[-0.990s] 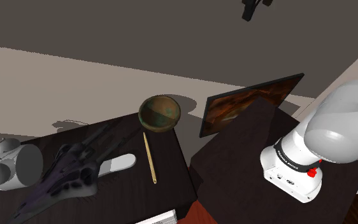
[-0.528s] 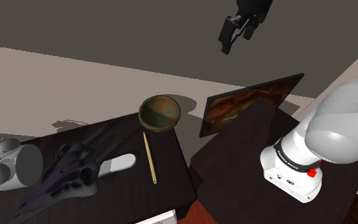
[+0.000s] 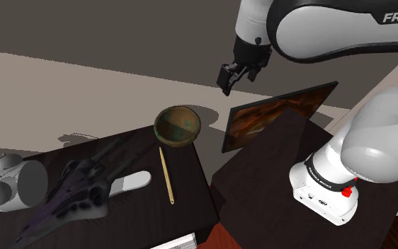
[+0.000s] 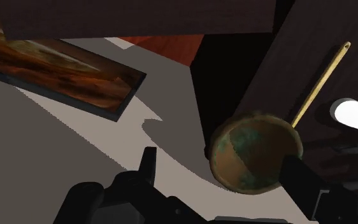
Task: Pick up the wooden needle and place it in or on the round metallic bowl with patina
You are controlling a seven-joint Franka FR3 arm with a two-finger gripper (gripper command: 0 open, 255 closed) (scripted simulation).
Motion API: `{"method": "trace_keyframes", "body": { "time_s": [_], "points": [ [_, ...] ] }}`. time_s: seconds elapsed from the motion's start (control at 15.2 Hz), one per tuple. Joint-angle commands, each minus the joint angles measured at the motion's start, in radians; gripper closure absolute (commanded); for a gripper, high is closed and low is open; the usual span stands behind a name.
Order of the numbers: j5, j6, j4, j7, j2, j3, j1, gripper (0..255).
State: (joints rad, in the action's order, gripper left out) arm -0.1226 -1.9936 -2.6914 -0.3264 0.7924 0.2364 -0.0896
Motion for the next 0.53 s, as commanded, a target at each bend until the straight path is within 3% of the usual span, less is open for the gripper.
{"method": "trace_keyframes", "body": {
  "time_s": [0.0,0.46],
  "points": [
    [-0.029,-0.056,-0.022,-0.048,-0.033,0.037,-0.011,0],
    [-0.110,-0.295,-0.058,-0.220,-0.234,0.184,-0.032,0]
  ]
}}
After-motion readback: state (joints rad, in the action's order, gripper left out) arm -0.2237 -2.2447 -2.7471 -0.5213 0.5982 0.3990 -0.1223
